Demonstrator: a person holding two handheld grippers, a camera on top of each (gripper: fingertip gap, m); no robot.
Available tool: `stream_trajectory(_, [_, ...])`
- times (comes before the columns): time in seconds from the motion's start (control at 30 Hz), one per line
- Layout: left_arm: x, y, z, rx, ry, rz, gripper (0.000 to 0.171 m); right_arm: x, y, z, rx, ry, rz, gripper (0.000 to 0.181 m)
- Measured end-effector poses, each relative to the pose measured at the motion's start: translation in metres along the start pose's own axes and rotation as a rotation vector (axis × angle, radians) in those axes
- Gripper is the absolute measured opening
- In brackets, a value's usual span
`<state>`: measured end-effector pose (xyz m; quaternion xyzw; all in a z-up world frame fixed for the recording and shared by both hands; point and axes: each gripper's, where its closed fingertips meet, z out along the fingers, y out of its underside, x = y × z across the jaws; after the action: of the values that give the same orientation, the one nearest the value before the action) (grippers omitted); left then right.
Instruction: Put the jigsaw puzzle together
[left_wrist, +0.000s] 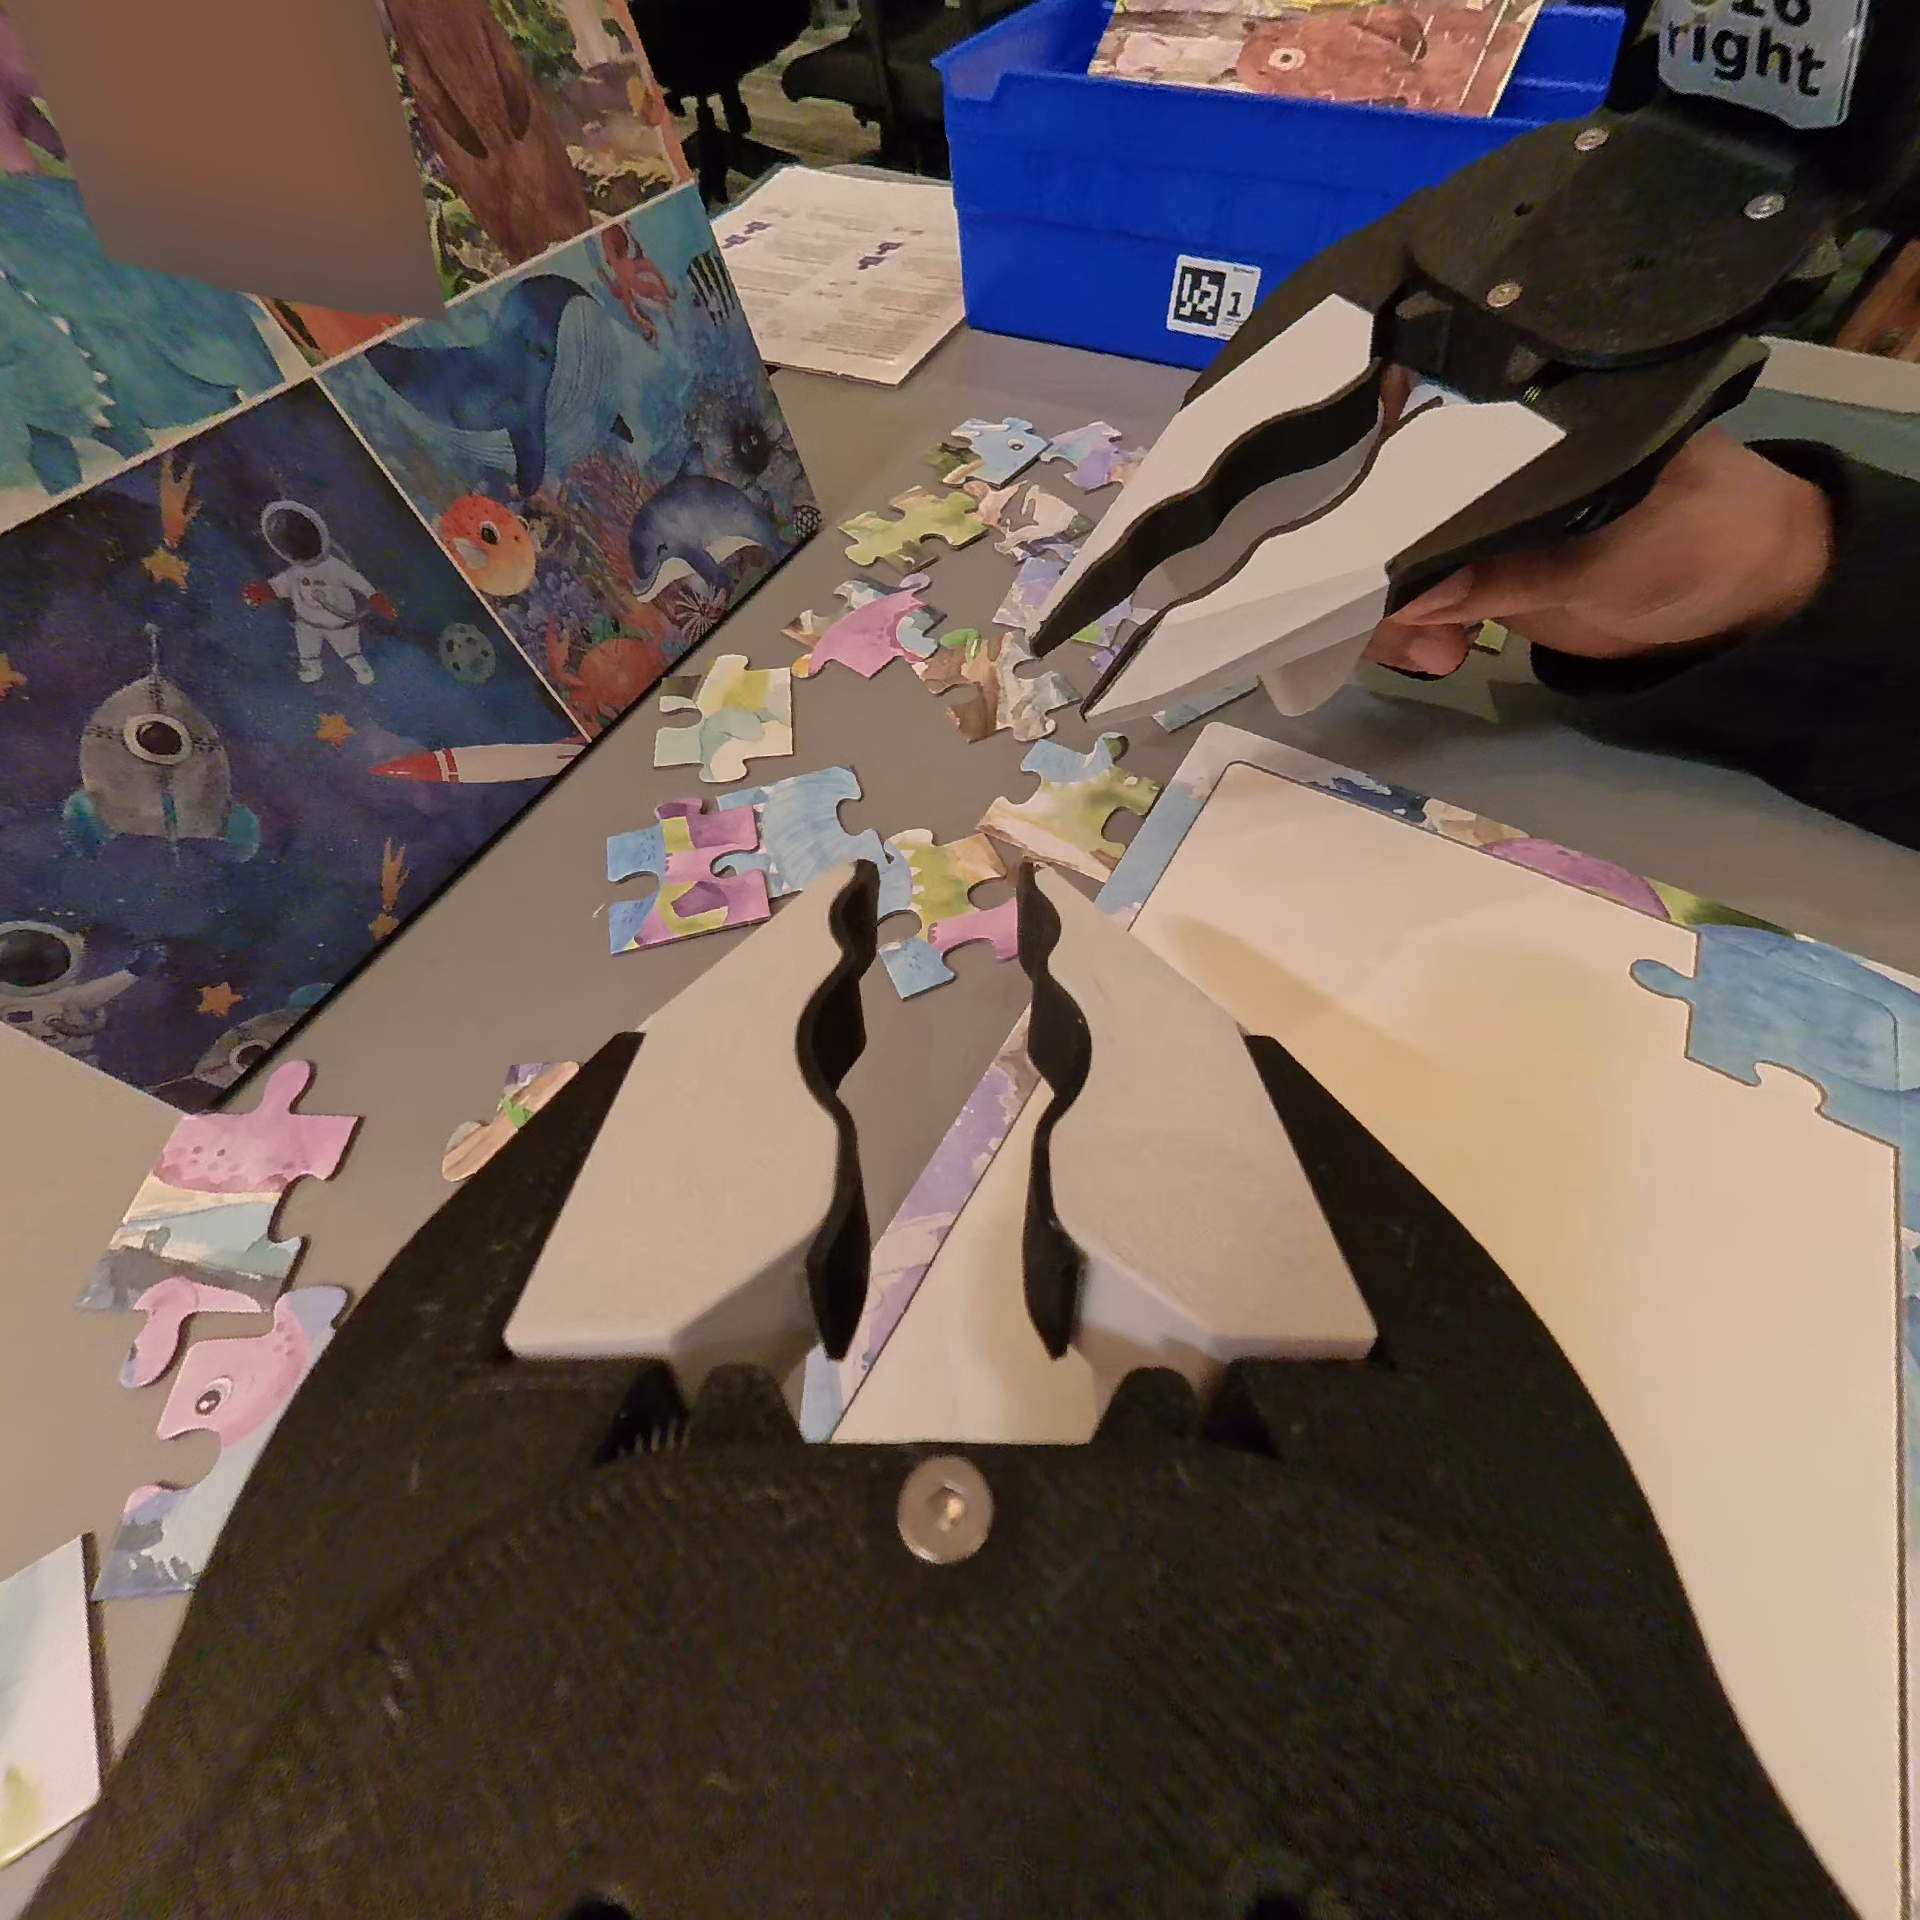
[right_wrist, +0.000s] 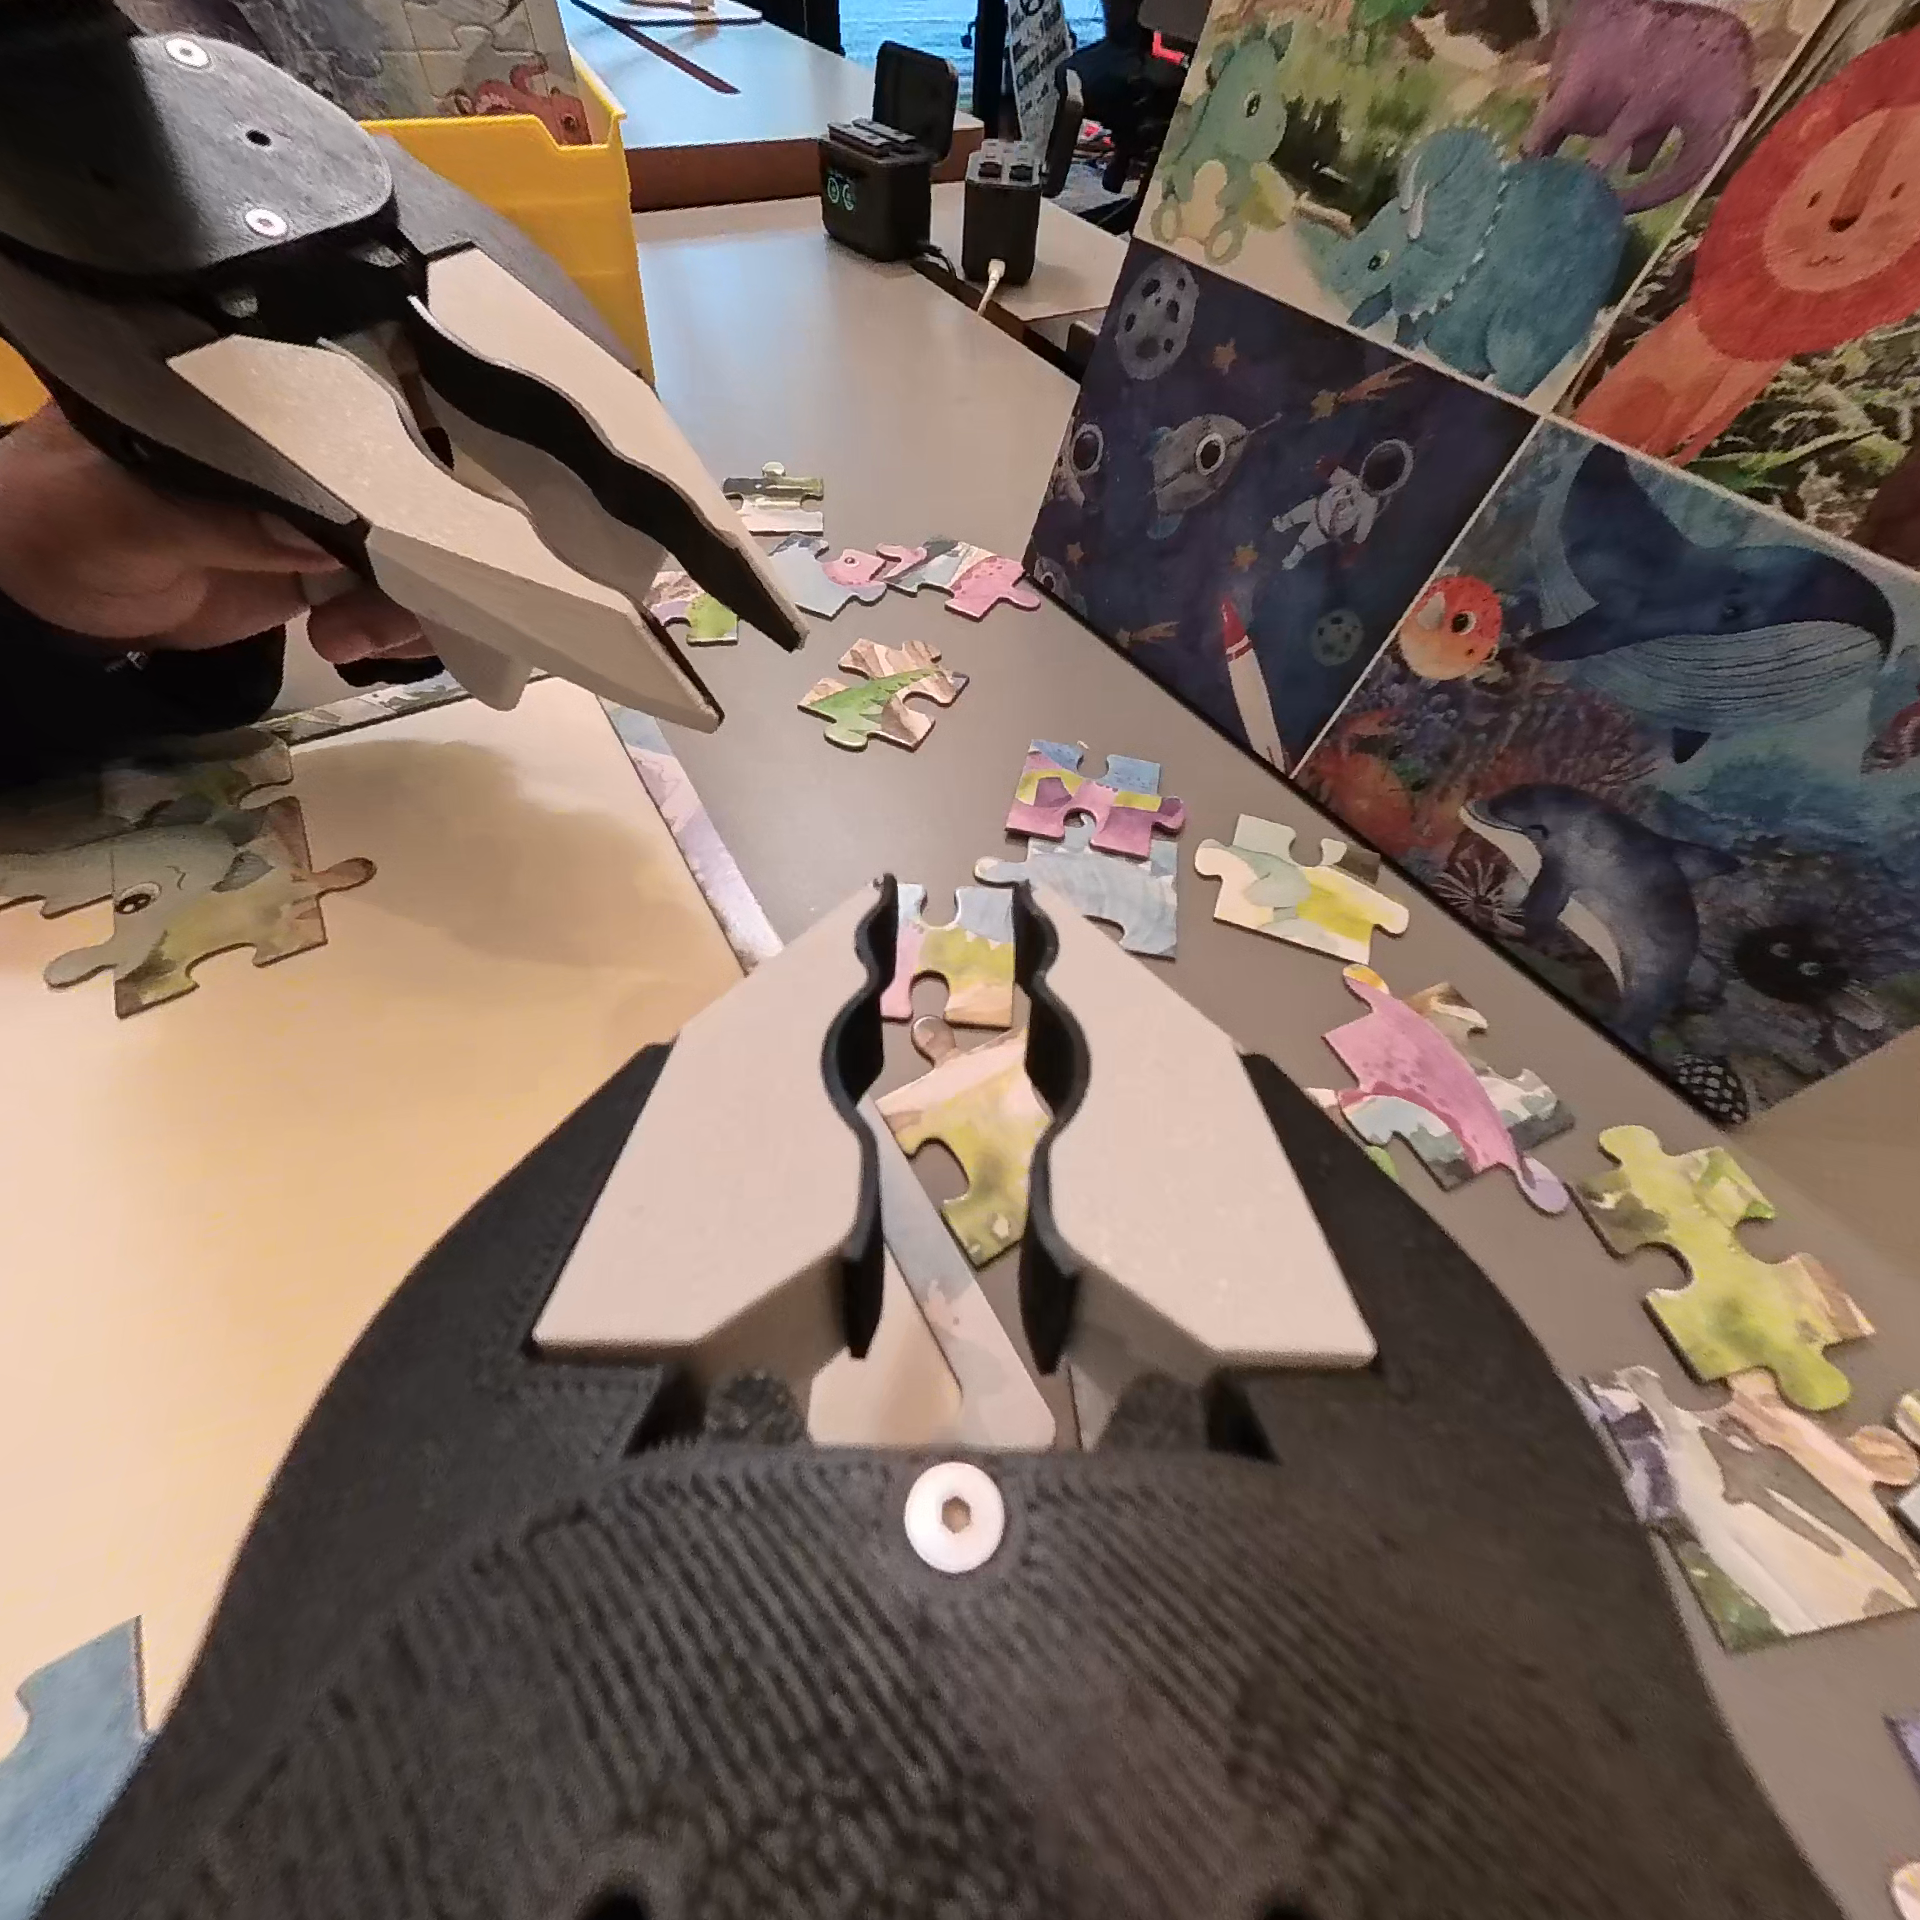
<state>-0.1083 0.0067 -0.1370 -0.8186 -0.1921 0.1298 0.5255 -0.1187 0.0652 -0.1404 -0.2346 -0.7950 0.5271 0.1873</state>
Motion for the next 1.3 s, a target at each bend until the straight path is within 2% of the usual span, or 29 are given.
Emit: stream_trajectory(1.3, [0.0004, 0.0013, 0.0003, -0.008, 0.001, 0.004, 0.021, -0.0003, 0.0072, 0.0034, -0.040, 0.010, -0.028, 0.021])
